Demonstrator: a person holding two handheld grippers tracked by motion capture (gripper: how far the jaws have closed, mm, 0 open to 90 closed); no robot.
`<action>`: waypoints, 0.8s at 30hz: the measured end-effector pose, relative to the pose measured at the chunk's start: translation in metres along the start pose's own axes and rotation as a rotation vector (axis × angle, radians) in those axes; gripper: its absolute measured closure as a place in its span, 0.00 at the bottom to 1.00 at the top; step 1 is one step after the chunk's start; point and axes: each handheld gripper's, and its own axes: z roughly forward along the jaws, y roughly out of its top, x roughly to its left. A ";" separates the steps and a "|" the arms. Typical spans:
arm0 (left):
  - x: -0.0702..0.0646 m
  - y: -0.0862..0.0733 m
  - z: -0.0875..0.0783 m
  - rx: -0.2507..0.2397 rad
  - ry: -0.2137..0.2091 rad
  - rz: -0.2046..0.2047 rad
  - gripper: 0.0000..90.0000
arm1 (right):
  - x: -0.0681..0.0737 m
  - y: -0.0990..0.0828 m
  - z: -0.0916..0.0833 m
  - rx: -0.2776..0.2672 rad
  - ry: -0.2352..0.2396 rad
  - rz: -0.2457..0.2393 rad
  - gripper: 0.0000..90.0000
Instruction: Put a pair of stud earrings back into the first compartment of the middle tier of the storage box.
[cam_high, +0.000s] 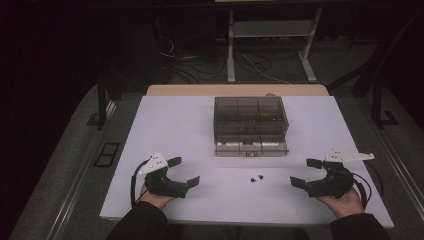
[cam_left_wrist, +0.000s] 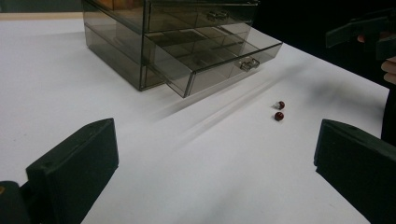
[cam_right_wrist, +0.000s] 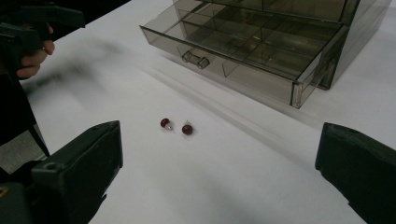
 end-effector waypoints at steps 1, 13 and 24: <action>0.000 0.000 0.000 -0.001 0.001 -0.001 0.00 | 0.000 0.001 0.000 0.001 0.000 0.001 0.00; -0.002 0.000 0.001 -0.002 -0.008 -0.002 0.00 | 0.002 0.015 0.001 0.032 0.016 -0.012 0.00; -0.002 0.000 0.001 -0.004 -0.012 0.002 0.00 | 0.006 0.031 0.004 0.048 0.033 -0.051 0.00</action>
